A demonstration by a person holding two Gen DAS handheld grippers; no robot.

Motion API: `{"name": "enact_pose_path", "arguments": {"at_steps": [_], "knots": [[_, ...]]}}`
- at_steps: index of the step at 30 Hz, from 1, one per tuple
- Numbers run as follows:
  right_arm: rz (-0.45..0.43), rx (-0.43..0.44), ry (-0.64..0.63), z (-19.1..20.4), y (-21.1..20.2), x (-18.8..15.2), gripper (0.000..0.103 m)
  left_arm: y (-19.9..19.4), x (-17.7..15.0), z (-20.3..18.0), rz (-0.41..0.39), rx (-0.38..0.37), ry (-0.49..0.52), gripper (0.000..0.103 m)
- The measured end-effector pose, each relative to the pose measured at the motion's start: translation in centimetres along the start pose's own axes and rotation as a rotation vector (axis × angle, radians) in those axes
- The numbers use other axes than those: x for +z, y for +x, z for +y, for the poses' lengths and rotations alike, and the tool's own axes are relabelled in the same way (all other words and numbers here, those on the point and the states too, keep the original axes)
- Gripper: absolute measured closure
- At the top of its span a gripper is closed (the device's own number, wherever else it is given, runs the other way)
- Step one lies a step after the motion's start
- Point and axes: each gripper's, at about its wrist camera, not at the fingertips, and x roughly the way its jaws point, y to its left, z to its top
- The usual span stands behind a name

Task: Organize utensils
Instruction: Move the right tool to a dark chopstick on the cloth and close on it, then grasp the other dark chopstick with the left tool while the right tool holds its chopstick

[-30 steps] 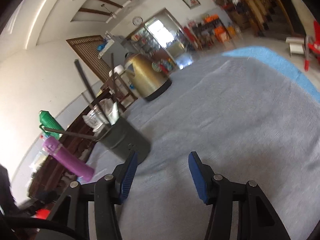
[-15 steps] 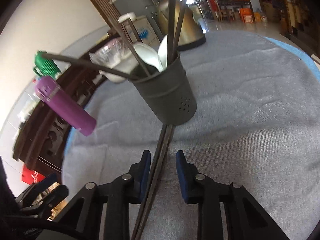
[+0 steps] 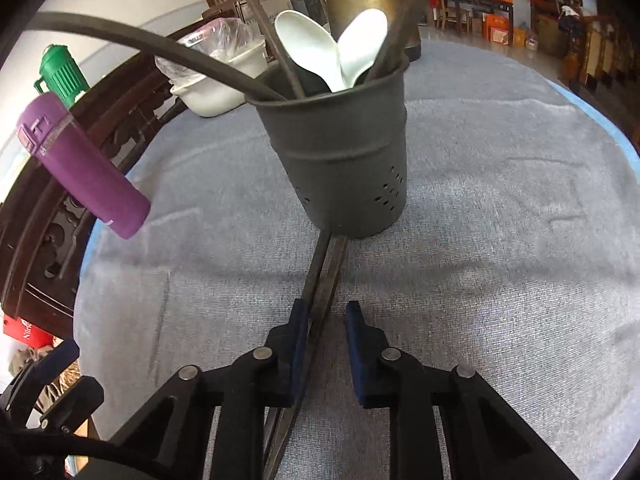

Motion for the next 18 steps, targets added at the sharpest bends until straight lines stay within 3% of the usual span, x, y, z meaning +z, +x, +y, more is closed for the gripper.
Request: {"name": "enact_pose_path", "arguments": {"at_steps": [5, 10, 14, 18], "knots": [[0.049, 0.017, 0.053, -0.9, 0.3, -0.6, 0.087, -0.2, 0.0, 0.2, -0.004, -0.002, -0.005, 0.022], [0.068, -0.008, -0.013, 0.6, 0.7, -0.3, 0.087, 0.1, -0.2, -0.3, 0.019, -0.025, -0.002, 0.022], [0.074, 0.002, 0.0, -0.2, 0.5, -0.5, 0.095, -0.3, 0.0, -0.8, 0.015, -0.032, 0.026, 0.022], [0.083, -0.038, -0.003, -2.1, -0.5, -1.1, 0.096, 0.8, 1.0, -2.4, 0.101, -0.131, 0.092, 0.022]]}}
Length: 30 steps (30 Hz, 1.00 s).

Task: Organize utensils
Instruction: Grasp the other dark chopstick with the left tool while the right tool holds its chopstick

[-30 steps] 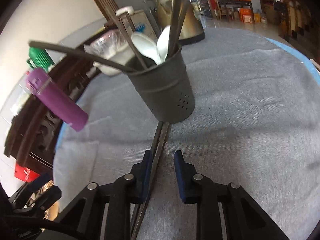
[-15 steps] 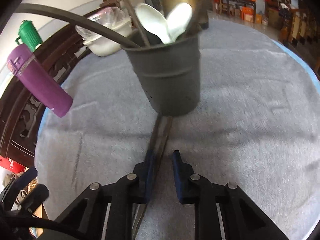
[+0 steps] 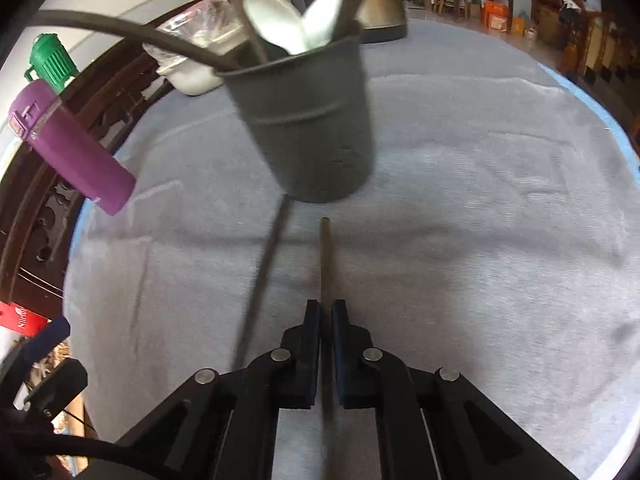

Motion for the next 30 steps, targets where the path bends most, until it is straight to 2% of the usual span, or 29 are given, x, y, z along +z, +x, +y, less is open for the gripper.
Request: {"name": "enact_pose_path", "arguments": {"at_steps": [5, 7, 9, 11, 13, 15, 17, 18, 24, 30], "knots": [[0.057, 0.018, -0.01, -1.3, -0.7, -0.2, 0.095, 2.7, 2.2, -2.3, 0.077, -0.06, 0.063, 0.023], [0.059, 0.035, 0.027, -2.5, -1.3, -0.3, 0.093, 4.2, 2.7, -3.1, 0.114, -0.063, 0.071, 0.034], [0.081, 0.065, 0.067, -3.6, -1.4, 0.0, 0.093, 5.5, 2.9, -3.7, 0.141, -0.082, 0.086, 0.04], [0.095, 0.09, 0.105, -4.5, -1.4, 0.5, 0.093, 6.9, 3.2, -4.3, 0.177, -0.07, 0.09, 0.049], [0.094, 0.108, 0.13, -5.2, -1.4, 0.9, 0.093, 8.0, 3.4, -4.6, 0.194, -0.091, 0.095, 0.055], [0.102, 0.134, 0.139, -5.2, -1.0, 1.7, 0.092, 8.5, 3.5, -4.8, 0.189, -0.069, 0.097, 0.066], [0.124, 0.133, 0.14, -5.2, -0.3, 2.2, 0.092, 8.7, 3.6, -5.1, 0.195, -0.099, 0.111, 0.081], [0.133, 0.135, 0.141, -5.1, 0.0, 2.3, 0.092, 8.8, 3.6, -5.0, 0.201, -0.113, 0.107, 0.092], [0.092, 0.105, 0.082, -5.0, -0.8, 1.3, 0.095, 7.5, 2.1, -4.2, 0.211, -0.088, 0.118, 0.096], [0.15, 0.12, 0.06, -5.2, -1.5, 0.2, 0.093, 6.0, 0.5, -3.3, 0.26, -0.115, 0.12, 0.095]]}}
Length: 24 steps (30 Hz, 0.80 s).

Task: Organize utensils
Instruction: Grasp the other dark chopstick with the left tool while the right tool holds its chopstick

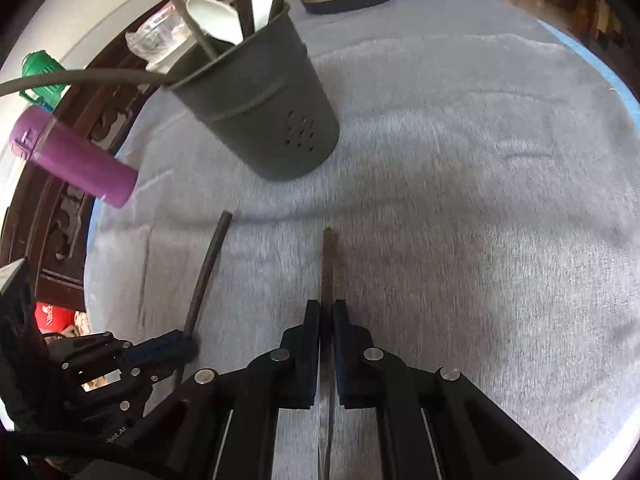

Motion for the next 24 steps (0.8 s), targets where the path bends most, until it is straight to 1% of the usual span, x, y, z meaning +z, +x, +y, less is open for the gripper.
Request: {"name": "enact_pose_path", "arguments": {"at_steps": [2, 3, 4, 6, 9, 10, 11, 12, 13, 16, 18, 19, 21, 24], "knots": [[0.02, 0.009, 0.025, -0.1, 0.1, 0.5, 0.092, 0.0, 0.9, 0.3, 0.002, -0.003, -0.019, 0.081], [0.028, 0.004, 0.035, 0.0, 0.3, 0.9, 0.092, -0.1, 1.6, 0.5, -0.007, 0.005, -0.038, 0.066], [0.032, -0.004, 0.045, 0.4, 0.6, 1.4, 0.092, -0.4, 2.0, 1.1, -0.02, 0.004, -0.045, 0.057], [0.019, -0.017, 0.045, 0.6, 0.7, 2.0, 0.092, -0.3, 3.3, 1.4, -0.04, -0.008, -0.049, 0.057], [0.002, -0.037, 0.031, 0.9, 1.1, 2.5, 0.092, 0.6, 4.8, 1.5, -0.026, -0.001, -0.05, 0.057], [0.001, -0.056, -0.001, 1.5, 1.3, 2.6, 0.092, 1.0, 5.2, 1.3, -0.023, 0.0, -0.041, 0.06], [-0.001, -0.079, -0.033, 2.0, 1.4, 2.6, 0.093, 1.3, 5.5, 1.1, -0.034, 0.017, -0.028, 0.062], [-0.006, -0.088, -0.045, 2.1, 1.4, 2.5, 0.095, 1.6, 5.8, 0.9, -0.041, 0.028, -0.014, 0.077], [-0.009, -0.088, -0.05, 2.3, 1.5, 2.6, 0.095, 1.9, 6.0, 0.6, -0.033, 0.028, -0.001, 0.094], [-0.021, -0.072, -0.038, 2.0, 1.3, 2.5, 0.096, 2.3, 6.3, 0.4, -0.042, 0.029, 0.001, 0.096], [-0.052, -0.047, -0.033, 1.8, 0.3, 2.2, 0.097, 1.8, 5.9, 0.6, -0.052, 0.044, -0.005, 0.096], [-0.074, -0.025, -0.032, 1.7, -0.5, 2.1, 0.097, 1.5, 5.9, 0.4, -0.066, 0.047, -0.006, 0.096], [-0.118, -0.005, -0.033, 1.3, -2.1, 1.9, 0.097, 0.6, 5.7, -0.1, -0.1, 0.054, -0.012, 0.096], [-0.19, 0.039, -0.02, 0.9, -4.4, 1.7, 0.097, -1.9, 5.2, -0.4, -0.166, 0.067, -0.009, 0.096]]}}
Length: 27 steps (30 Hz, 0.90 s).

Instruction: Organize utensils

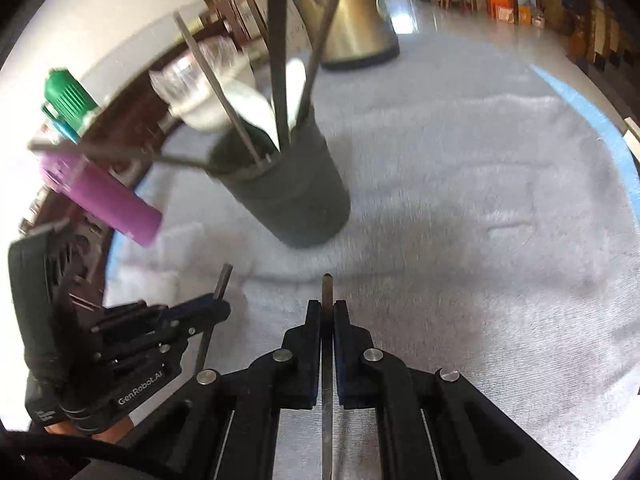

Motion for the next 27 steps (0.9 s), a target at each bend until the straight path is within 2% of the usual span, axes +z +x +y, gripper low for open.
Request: {"name": "enact_pose_path", "arguments": {"at_steps": [3, 8, 17, 22, 27], "knots": [[-0.042, 0.027, 0.008, -0.2, -1.2, -0.2, 0.097, -1.6, 0.0, -0.7, -0.043, 0.015, 0.012, 0.096], [-0.005, 0.025, 0.034, -0.2, 0.3, -1.0, 0.097, -2.4, -0.9, -1.3, -0.051, 0.071, 0.054, 0.096], [0.051, -0.043, 0.07, -0.8, 3.1, -1.7, 0.097, 1.0, -0.7, -1.3, 0.033, 0.147, 0.05, 0.096], [0.021, -0.037, 0.048, -0.9, 3.5, -2.3, 0.094, 2.2, -0.8, -0.8, 0.055, 0.168, 0.043, 0.096], [0.059, -0.025, 0.075, -1.6, 4.7, -2.5, 0.094, 2.9, -0.7, -0.1, 0.07, 0.168, 0.032, 0.096]]}}
